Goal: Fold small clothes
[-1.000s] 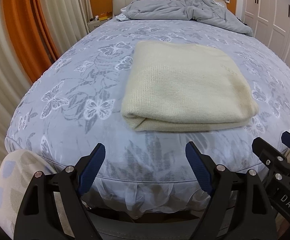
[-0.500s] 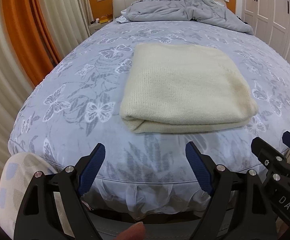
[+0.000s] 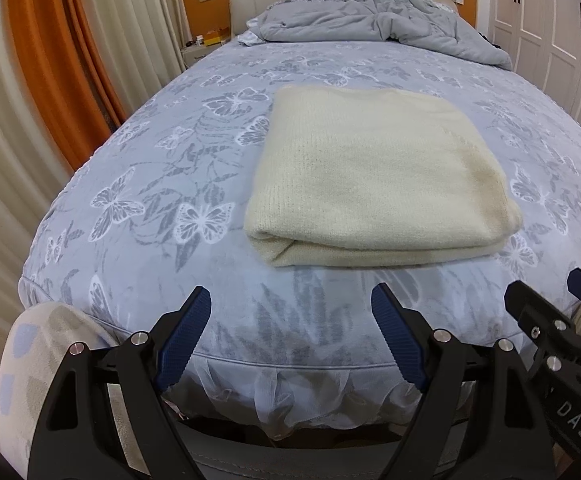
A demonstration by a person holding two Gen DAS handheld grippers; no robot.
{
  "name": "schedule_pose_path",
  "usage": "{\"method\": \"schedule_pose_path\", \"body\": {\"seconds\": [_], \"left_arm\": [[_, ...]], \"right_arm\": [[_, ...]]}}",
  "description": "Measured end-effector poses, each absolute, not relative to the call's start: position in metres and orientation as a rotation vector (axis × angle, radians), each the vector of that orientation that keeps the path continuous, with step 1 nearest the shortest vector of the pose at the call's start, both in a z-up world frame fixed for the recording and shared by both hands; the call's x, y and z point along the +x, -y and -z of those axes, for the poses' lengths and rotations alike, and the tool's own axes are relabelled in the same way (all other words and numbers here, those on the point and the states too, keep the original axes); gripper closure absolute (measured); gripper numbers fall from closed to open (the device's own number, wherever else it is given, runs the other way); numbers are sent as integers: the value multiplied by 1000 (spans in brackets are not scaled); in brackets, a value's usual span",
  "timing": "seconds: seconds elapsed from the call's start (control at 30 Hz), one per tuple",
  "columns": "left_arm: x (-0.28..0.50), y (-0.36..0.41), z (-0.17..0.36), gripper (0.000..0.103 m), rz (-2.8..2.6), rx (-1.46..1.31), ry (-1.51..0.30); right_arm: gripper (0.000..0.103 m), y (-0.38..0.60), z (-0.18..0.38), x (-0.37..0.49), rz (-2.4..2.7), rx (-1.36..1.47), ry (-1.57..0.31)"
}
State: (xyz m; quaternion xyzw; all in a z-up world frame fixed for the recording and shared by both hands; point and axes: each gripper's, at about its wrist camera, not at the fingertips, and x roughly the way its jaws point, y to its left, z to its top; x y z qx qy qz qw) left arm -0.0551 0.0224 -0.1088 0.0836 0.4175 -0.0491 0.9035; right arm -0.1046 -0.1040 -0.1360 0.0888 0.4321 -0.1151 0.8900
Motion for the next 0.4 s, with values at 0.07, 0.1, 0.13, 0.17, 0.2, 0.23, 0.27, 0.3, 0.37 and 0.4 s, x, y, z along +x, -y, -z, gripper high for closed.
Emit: {"method": "schedule_pose_path", "body": {"seconds": [0.07,0.1,0.13,0.17,0.2,0.23,0.27,0.3,0.37,0.4], "left_arm": [[-55,-23,109,23,90,168,-854],[-55,-23,110,23,84,173,-850],[-55,-23,110,23,82,175,-849],[-54,-23,110,23,82,173,-851],[-54,-24,110,23,82,171,-854],[-53,-24,111,23,82,170,-859],[-53,-25,111,23,83,167,-862],[-53,-26,112,23,85,165,-864],[-52,-26,112,23,87,164,-868],[-51,-27,112,23,88,164,-868]], "right_arm": [[26,103,137,-104,238,186,-903],[26,103,137,-104,241,186,-904],[26,103,138,-104,240,188,-905],[26,103,138,-104,241,188,-905],[26,103,138,-104,242,184,-905],[26,103,138,-103,240,185,-905],[26,104,138,-103,240,186,-906],[26,103,138,-104,240,185,-906],[26,103,138,-103,241,185,-906],[26,103,138,-103,240,185,-907]]}}
